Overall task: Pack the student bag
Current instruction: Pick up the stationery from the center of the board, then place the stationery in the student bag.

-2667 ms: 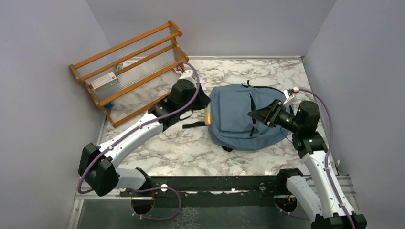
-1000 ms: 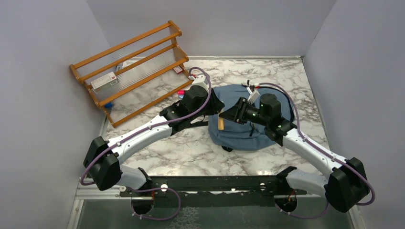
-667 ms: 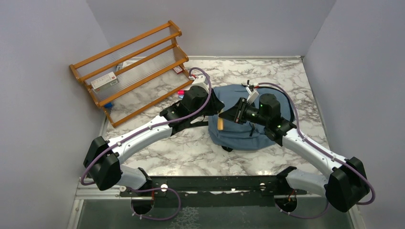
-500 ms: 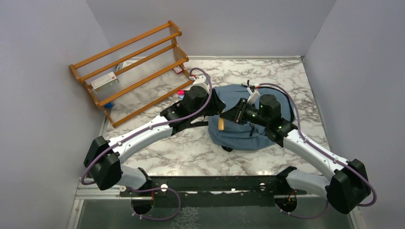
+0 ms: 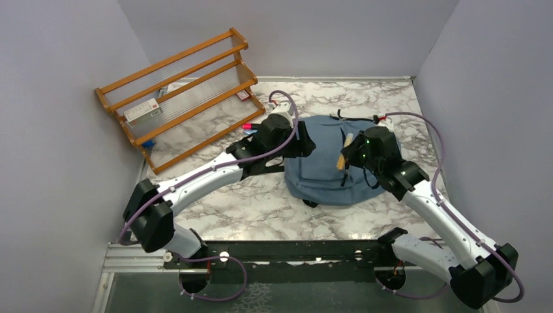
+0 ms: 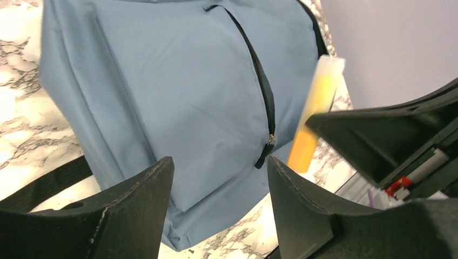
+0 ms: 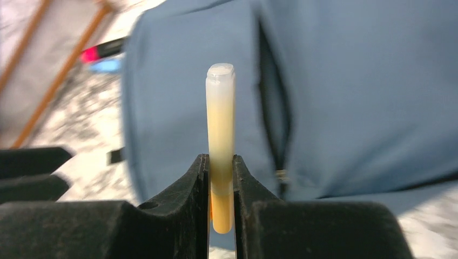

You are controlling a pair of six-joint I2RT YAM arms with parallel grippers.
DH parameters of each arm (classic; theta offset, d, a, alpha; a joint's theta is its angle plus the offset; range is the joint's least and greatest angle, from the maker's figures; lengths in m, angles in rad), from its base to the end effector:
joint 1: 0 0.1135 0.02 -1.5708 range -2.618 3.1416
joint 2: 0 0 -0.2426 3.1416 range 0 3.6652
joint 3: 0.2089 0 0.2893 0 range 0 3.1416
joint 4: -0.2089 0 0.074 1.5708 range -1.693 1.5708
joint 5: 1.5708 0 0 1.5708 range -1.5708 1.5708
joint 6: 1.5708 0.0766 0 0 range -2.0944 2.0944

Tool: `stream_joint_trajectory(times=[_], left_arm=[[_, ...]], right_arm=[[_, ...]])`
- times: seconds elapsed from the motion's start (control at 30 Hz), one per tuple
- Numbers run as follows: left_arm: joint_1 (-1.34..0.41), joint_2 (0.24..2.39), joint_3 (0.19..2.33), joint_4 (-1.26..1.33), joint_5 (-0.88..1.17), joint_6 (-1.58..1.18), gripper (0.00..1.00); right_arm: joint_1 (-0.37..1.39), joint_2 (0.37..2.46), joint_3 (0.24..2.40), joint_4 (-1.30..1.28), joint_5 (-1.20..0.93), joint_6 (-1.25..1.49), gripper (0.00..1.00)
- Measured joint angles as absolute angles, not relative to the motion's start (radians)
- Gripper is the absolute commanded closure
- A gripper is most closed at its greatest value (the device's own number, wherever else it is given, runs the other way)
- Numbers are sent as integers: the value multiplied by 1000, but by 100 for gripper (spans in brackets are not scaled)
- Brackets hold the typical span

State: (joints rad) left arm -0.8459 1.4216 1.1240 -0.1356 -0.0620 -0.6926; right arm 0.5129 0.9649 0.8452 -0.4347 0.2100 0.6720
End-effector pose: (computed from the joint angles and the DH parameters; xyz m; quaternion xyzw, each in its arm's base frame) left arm 0.2745 -0.3028 0.2646 0.0478 0.8409 -0.3557 0.4049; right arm 0.2663 0.1316 0.2603 0.1199 0.8620 0.1943 0.4526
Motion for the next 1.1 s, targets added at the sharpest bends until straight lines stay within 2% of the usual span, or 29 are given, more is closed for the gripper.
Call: stream_joint_trajectory(times=[0.17,0.4,0.67,0.9,1.1], left_arm=[[-847,1557,1240,-184,-33,-646,34],[-873,1765,1484,-284,-26,-572,31],[-943,2069,1892,-462,-79,-494,31],[-976,2196,2056,-606,-182,-446,31],[-978,2253,2158,-665,-251,-411,31]], right_arm=[[360,979,862,-564,331,597,99],[133,974,833,-600,295,518,99],[102,907,793,-609,219,518,99],[98,694,783,-633,193,553,99],[98,654,783,-657,175,570,99]])
